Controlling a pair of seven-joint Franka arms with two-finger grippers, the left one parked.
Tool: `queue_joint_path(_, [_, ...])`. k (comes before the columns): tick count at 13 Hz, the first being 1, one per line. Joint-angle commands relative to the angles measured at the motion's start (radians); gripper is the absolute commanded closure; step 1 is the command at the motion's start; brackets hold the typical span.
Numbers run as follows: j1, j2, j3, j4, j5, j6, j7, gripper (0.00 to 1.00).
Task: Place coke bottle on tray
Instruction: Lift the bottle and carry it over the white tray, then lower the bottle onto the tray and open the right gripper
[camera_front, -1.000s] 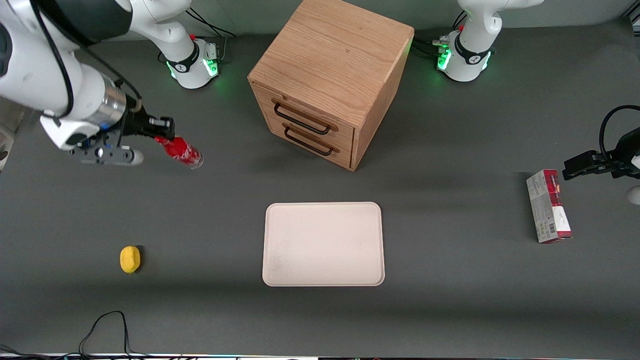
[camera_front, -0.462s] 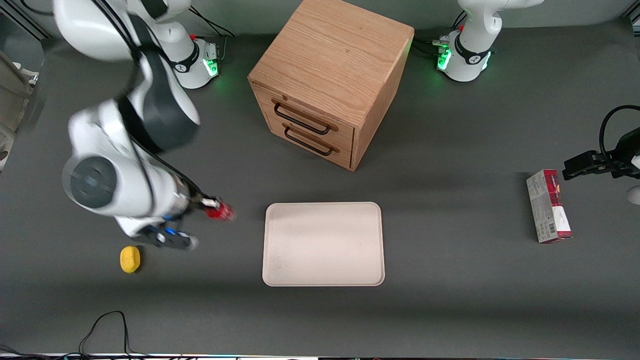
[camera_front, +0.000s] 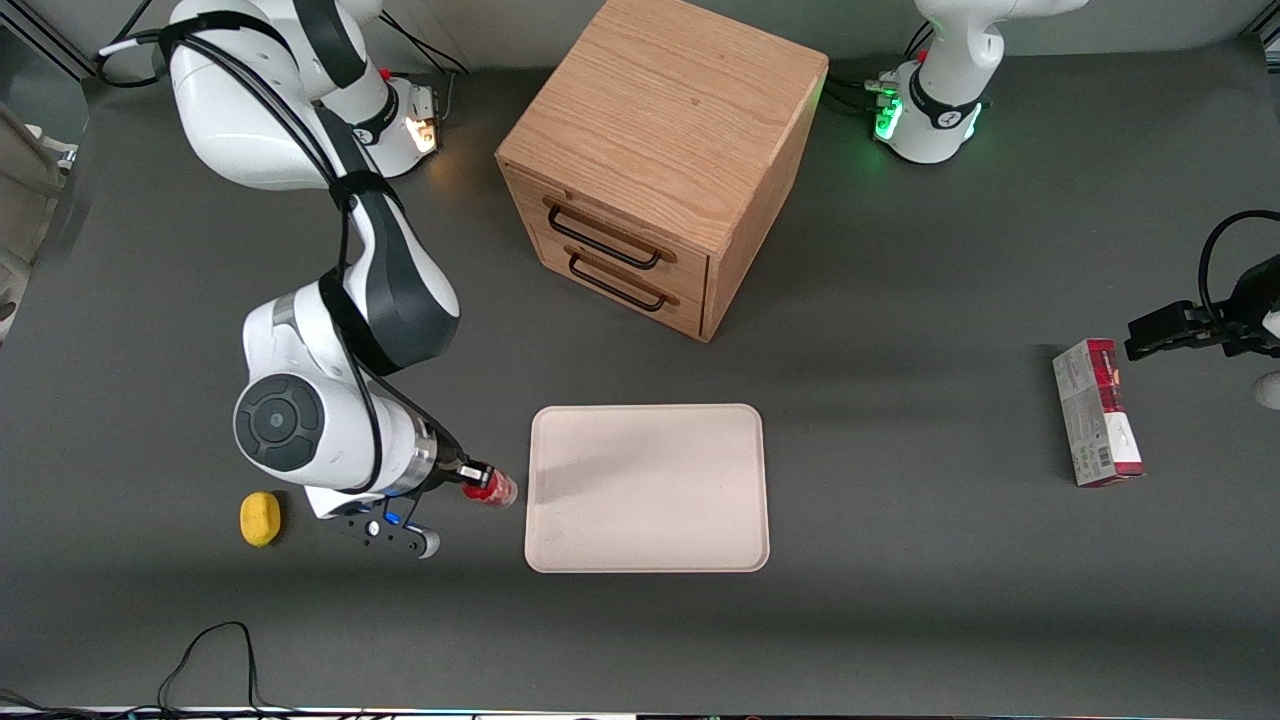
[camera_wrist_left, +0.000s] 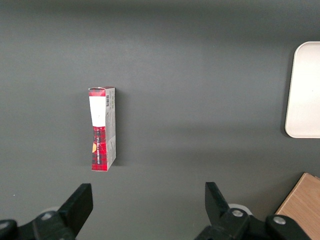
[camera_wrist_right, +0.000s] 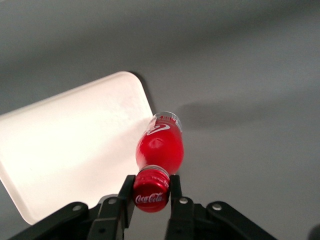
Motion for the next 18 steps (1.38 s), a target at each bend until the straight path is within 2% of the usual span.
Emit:
queue_joint_path(1, [0.015,0.055,0.009,0.059,0.008,0.056,0.07,0.89])
queue_joint_path(10, [0.064,0.117,0.001,0.059,-0.021,0.19,0.127,0.88])
queue_joint_path(12, [0.066,0.117,0.001,0.059,-0.021,0.199,0.125,0.85])
queue_joint_path(13, [0.066,0.117,0.001,0.059,-0.021,0.201,0.125,0.79])
queue_joint_path(14, [0.066,0.117,0.003,0.057,-0.026,0.202,0.125,0.69])
queue_joint_path(15, [0.066,0.117,0.003,0.059,-0.027,0.202,0.125,0.48])
queue_joint_path(16, [0.066,0.117,0.003,0.057,-0.027,0.204,0.124,0.18])
queue_joint_path(17, [0.066,0.117,0.003,0.057,-0.027,0.205,0.122,0.0])
queue_joint_path(18, [0.066,0.117,0.003,0.056,-0.027,0.205,0.122,0.0])
